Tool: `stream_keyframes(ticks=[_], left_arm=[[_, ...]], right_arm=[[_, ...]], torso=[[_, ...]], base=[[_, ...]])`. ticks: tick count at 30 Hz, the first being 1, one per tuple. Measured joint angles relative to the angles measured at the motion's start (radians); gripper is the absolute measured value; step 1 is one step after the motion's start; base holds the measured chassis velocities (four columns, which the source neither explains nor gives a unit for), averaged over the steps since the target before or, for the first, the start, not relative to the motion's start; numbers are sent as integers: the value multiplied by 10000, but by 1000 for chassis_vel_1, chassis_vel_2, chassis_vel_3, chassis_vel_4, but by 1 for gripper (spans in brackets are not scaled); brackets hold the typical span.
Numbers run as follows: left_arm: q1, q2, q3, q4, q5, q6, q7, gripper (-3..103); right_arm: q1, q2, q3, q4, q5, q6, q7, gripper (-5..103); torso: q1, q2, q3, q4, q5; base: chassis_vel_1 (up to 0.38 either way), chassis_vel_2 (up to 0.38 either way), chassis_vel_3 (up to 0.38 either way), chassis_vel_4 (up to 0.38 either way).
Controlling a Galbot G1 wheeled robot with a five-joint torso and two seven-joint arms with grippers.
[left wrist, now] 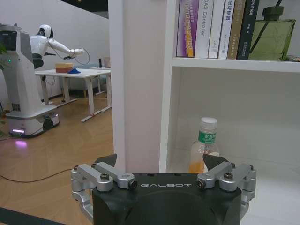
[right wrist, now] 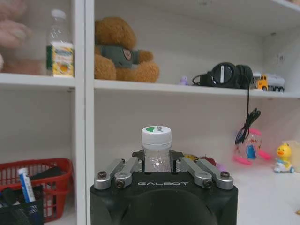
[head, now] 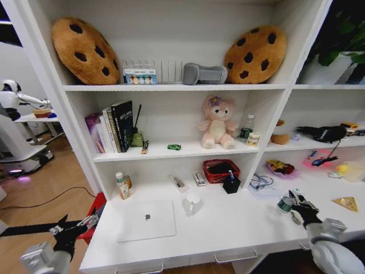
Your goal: Organize the objects on the table.
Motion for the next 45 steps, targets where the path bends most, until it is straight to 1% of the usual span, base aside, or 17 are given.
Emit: stream_keyframes(ticks=[3,5,6,8,12,24,31,34,35,37,38,40,41,42,43,44,45], left_arm=[[0,1,0,0,0,0,0,100],[0,0,0,0,0,0,0,100],[0,0,0,0,0,0,0,100],[0,0,0,0,0,0,0,100],[0,0,0,0,0,-1,0,100],[0,0,0,0,0,0,0,100],[0,0,0,0,0,-2,1,100],[0,1,-1,0,0,-1,-2,100],[0,0,-2,0,0,-2,-4,100],[0,0,0,-1,0,-2,4,100],[0,1,0,0,0,-2,0,100],[0,0,-1,1,1,-2,-2,100],[0,0,0,1,0,-2,1,100],[0,0,0,0,0,-2,3,100],[0,0,0,0,0,-2,3,100],[0,0,0,1,0,-2,-1,100],[0,-1,1,0,0,-2,6,100]], right_arm=[[-729,335,347,805,-32,249,-97,26],[-1463,761,759,1770,34,371,-250,26],[-1463,761,759,1770,34,371,-250,26],[-2159,1209,1197,2716,162,566,-422,26],[-2670,1578,1471,3104,-55,992,-651,26],[-2782,1577,1590,3180,-86,1145,-516,26],[-2759,1604,1245,3013,-248,1356,-542,26],[-2702,1666,1098,3002,-374,1448,-613,26],[-2673,1724,1000,3011,-438,1464,-576,26],[-2652,1745,923,3031,-458,1469,-550,26],[-2638,1745,868,3042,-470,1473,-545,26],[-2609,1723,837,3043,-474,1477,-545,26],[-2557,1690,786,3028,-463,1484,-553,26],[-2446,1634,669,2968,-276,1748,-699,26],[-2446,1634,669,2968,-276,1748,-699,26],[-2310,1605,576,2915,-202,1959,-811,26],[-2114,1538,513,2852,-165,2134,-1085,26]], torso=[[-1,1,-1,-2,1],[-2,2,-1,-1,1],[-2,2,-1,-1,1],[-3,2,-1,-2,-3],[-4,3,-1,-1,-1],[1,0,2,0,4],[1,-1,2,-3,3],[-2,1,0,3,-2],[1,-1,3,1,8],[0,0,1,-1,6],[-1,1,0,-1,-8],[-2,2,0,1,-7],[0,-1,2,-1,10],[1,-1,2,-4,10],[1,-1,2,-4,10],[-3,2,-1,0,-9],[-1,0,1,2,3]], base=[[0,0,0,0],[0,0,0,0],[0,0,0,0],[0,0,0,0],[0,0,0,0],[-129,-143,137,123],[-247,-257,242,259],[-284,-322,312,322],[-295,-328,319,340],[-295,-334,335,340],[-340,-334,362,366],[-365,-378,362,359],[-355,-373,337,359],[-355,-381,370,352],[-355,-381,370,352],[-378,-381,368,341],[-291,-320,368,305]])
